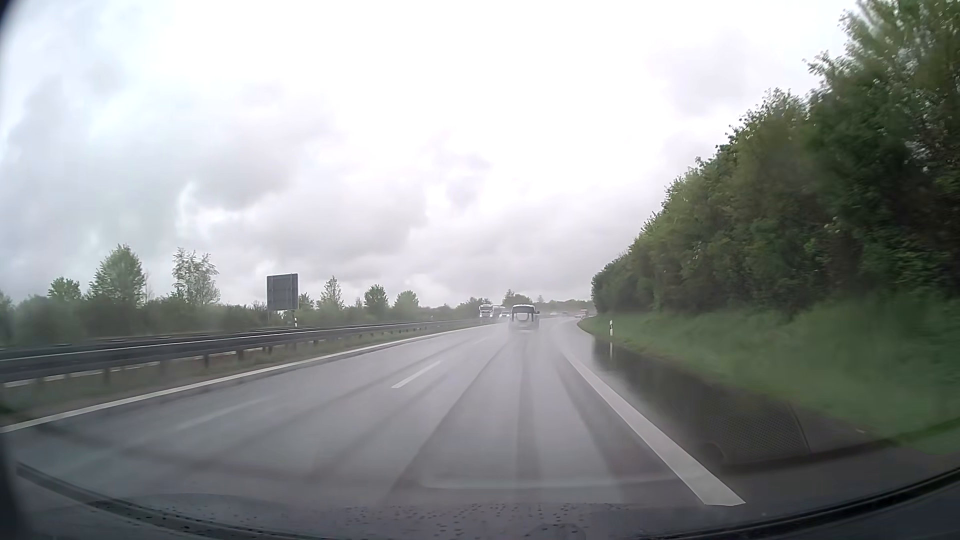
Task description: Follow the waypoints while adhering to traffic rules and regulations
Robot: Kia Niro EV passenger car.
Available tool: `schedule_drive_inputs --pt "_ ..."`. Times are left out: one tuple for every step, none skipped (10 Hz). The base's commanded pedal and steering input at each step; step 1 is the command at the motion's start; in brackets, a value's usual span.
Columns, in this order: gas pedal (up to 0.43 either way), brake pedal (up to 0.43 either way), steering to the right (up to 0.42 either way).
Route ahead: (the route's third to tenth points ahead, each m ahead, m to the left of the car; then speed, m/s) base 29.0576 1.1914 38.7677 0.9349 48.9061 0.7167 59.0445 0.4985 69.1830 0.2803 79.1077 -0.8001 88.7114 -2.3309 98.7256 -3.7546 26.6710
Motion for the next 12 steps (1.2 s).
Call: schedule_drive_inputs --pt "0.311 0.0 0.008" --pt "0.311 0.0 0.008" --pt "0.311 0.0 0.008" --pt "0.311 0.0 0.008" --pt "0.311 0.0 0.008" --pt "0.311 0.0 0.008" --pt "0.311 0.0 0.008" --pt "0.311 0.0 0.008" --pt "0.311 0.0 0.007" --pt "0.311 0.0 0.007" --pt "0.311 0.0 0.007" --pt "0.311 0.0 0.007"
